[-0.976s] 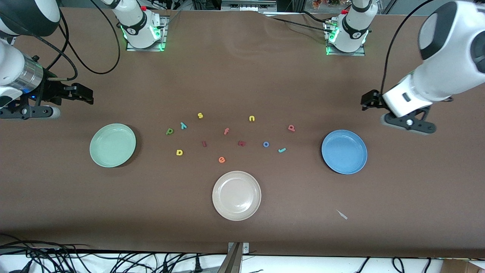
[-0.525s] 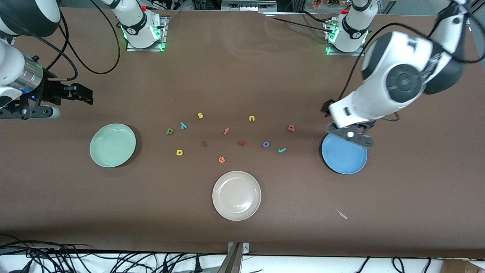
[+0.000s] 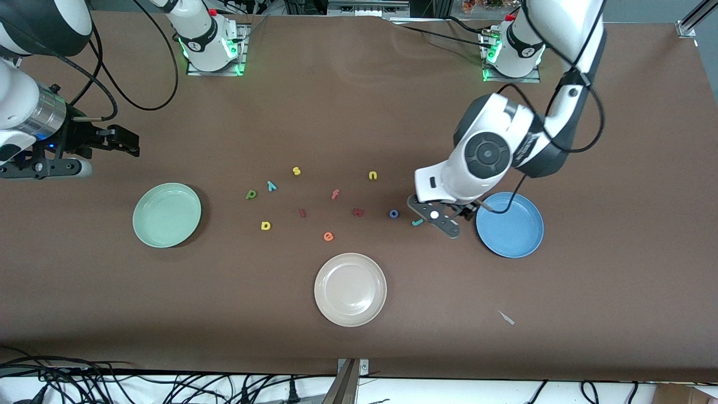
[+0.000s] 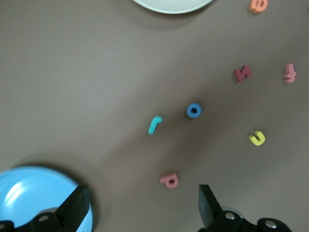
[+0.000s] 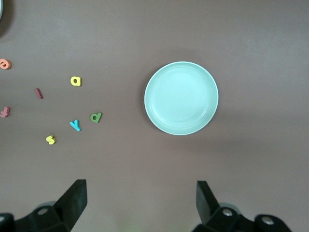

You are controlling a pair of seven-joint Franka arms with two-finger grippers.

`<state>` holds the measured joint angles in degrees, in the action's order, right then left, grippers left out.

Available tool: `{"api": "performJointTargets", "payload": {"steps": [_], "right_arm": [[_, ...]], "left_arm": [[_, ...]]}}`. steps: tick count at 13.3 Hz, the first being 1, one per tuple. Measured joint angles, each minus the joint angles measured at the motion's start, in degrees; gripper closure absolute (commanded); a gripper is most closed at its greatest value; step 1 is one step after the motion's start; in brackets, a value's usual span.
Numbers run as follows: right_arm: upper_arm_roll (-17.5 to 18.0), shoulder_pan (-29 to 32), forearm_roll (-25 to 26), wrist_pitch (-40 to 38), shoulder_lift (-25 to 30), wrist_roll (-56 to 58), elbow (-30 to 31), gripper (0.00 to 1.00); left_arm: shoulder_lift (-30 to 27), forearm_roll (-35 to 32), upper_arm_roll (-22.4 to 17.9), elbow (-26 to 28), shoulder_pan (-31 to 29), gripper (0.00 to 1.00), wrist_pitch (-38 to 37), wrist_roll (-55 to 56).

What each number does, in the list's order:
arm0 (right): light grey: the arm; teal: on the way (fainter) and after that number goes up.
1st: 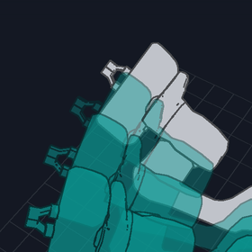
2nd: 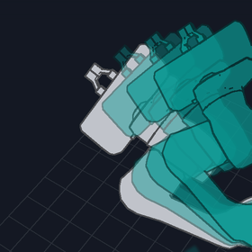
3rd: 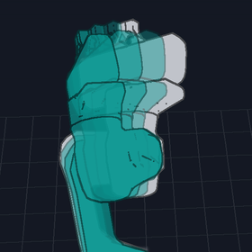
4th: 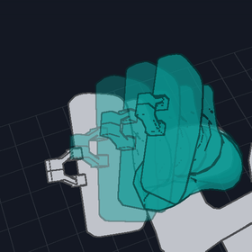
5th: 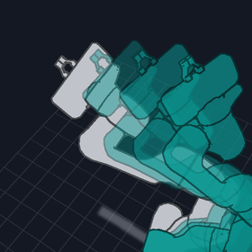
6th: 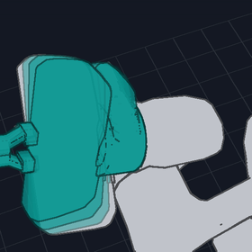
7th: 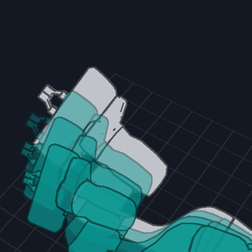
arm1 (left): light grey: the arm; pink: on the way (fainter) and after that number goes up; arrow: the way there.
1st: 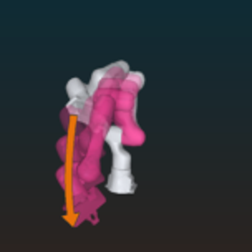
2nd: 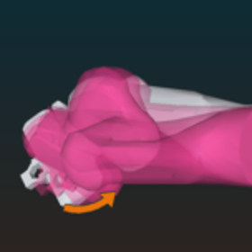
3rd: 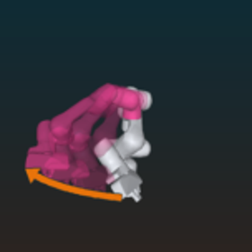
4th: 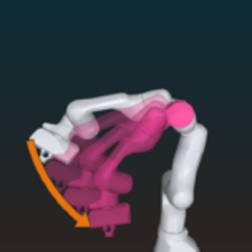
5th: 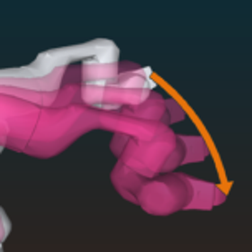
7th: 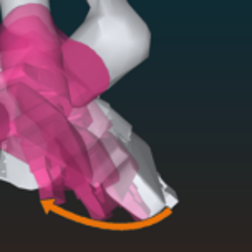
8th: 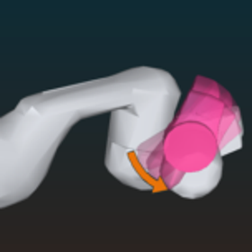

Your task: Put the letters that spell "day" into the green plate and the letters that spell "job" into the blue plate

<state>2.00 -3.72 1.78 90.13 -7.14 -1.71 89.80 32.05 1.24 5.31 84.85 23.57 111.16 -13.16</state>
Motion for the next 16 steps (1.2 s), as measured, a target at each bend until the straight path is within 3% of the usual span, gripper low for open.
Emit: {"api": "performJointTargets", "payload": {"steps": [5,9,15,16], "right_arm": [[0.13,-1.54,-0.03,0.6,-3.51,-0.52,0.02,0.0],[0.24,-2.88,-0.4,4.33,-4.98,-1.33,1.48,0.0],[3.09,-5.6,-0.87,20.0,-5.77,-11.22,13.29,0.0],[3.78,-5.8,-0.88,22.91,-5.82,-13.36,15.48,0.0]], "left_arm": [[8.05,0.0,0.02,-0.02,0.68,0.01,9.02,-16.0],[10.74,0.0,0.05,0.05,0.75,0.11,10.64,-20.56],[12.05,-0.45,0.08,4.78,1.83,0.15,17.76,-21.18],[12.08,-1.0,0.08,4.9,1.86,0.22,18.43,-21.2]]}}
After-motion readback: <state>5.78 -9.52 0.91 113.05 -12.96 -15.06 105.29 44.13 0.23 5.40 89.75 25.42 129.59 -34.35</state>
